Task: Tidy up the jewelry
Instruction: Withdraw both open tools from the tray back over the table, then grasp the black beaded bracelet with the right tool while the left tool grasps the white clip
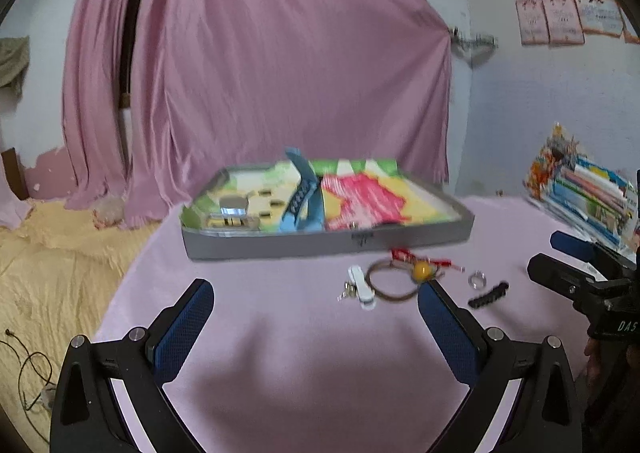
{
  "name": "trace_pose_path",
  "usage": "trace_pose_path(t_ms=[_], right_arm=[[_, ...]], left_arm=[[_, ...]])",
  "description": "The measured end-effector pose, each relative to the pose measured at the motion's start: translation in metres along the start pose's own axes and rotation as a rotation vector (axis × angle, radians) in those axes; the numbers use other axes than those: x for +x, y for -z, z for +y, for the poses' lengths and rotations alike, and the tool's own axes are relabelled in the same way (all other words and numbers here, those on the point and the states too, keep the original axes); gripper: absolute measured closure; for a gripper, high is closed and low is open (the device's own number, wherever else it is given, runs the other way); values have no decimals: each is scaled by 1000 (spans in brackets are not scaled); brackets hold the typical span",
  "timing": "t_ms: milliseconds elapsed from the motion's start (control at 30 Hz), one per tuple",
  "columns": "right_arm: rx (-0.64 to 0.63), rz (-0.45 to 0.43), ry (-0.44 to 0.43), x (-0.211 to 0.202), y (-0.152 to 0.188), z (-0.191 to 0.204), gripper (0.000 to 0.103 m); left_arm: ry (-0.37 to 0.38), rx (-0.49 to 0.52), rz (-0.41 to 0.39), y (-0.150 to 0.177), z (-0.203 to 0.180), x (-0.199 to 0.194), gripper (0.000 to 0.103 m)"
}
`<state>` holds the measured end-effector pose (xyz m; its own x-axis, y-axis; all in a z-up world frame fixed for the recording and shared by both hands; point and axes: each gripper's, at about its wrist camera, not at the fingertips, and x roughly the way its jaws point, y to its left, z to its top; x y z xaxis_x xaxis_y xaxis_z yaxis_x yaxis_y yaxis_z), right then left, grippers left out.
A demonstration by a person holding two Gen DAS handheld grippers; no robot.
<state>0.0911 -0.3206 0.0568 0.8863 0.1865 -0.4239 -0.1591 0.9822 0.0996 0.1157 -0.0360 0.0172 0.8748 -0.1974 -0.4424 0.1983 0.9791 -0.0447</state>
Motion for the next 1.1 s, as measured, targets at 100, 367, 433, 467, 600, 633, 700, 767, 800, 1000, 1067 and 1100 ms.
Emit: trace_pose_path(t_ms=[100, 367, 433, 467, 600, 633, 700, 767, 800, 1000, 1067, 1100], right_arm=[[-8, 35, 23, 4, 4, -1, 3], [9, 125, 76, 15, 3, -18, 3], [2, 155, 63, 19, 2, -22, 3], [-6, 173, 55, 22, 1, -23, 3], [-53, 258, 17, 34, -1, -25, 3], [-67, 275, 8, 37, -1, -24, 3], [-87, 308, -15, 42, -2, -23, 3], [-109, 338, -37, 47, -2, -21, 7], [-120, 348, -39, 50, -2, -20, 13], [-206, 415, -58, 65, -1, -10, 27], [-215, 418, -79, 66, -2, -9, 38], [-215, 420, -96, 67, -2, -8, 43]], left_arm=[[15, 4, 59, 1, 1, 7, 1], [45, 38, 181, 0, -5, 28, 1], [52, 46, 204, -1, -7, 33, 1], [55, 48, 210, -1, -8, 34, 1], [76, 46, 246, -3, -12, 43, 1], [78, 45, 251, -4, -13, 45, 1], [82, 46, 262, -4, -16, 49, 1], [87, 50, 269, -5, -19, 52, 6], [89, 53, 275, -6, -20, 53, 8], [102, 76, 311, -7, -26, 63, 23], [105, 80, 321, -8, -28, 66, 30], [108, 81, 325, -9, -28, 68, 32]])
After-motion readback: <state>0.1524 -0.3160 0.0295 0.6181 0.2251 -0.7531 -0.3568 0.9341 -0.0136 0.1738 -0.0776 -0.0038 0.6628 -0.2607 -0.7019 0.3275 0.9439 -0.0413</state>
